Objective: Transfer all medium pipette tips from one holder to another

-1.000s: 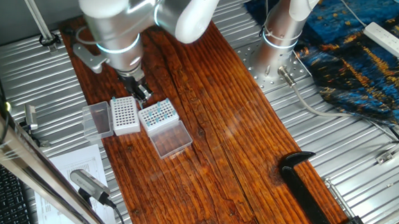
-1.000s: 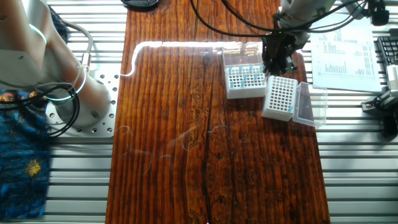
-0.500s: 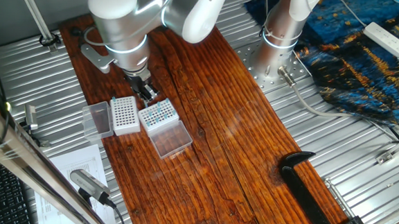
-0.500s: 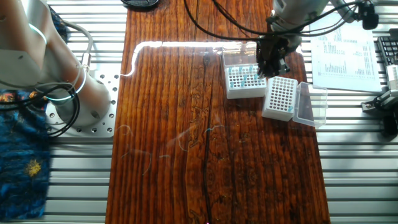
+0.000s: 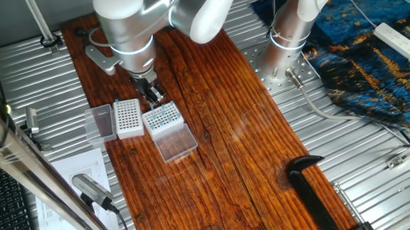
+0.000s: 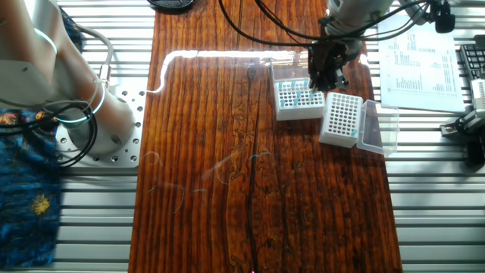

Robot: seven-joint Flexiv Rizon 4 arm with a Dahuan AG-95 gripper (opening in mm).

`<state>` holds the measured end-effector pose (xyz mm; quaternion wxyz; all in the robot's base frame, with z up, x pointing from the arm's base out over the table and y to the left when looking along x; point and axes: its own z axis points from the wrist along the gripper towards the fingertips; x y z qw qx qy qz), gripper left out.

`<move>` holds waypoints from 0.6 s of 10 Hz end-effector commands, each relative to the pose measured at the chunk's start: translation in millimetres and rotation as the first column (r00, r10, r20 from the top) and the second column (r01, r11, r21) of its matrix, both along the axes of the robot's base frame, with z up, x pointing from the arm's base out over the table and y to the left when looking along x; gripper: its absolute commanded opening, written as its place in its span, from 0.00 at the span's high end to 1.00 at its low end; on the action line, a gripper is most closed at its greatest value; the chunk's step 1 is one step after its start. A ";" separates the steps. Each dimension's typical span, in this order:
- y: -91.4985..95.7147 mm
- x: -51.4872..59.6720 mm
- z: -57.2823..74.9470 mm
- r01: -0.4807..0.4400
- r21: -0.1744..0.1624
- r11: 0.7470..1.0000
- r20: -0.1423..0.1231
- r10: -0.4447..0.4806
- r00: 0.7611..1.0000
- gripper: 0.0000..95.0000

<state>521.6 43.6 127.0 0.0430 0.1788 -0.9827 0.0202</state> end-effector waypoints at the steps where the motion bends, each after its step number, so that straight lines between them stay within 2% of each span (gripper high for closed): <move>1: 0.6 -0.3 -1.9 -0.003 -0.003 1.000 0.000 0.003 1.000 1.00; 6: 0.7 -1.0 -1.2 -0.006 -0.007 1.000 0.000 0.006 1.000 1.00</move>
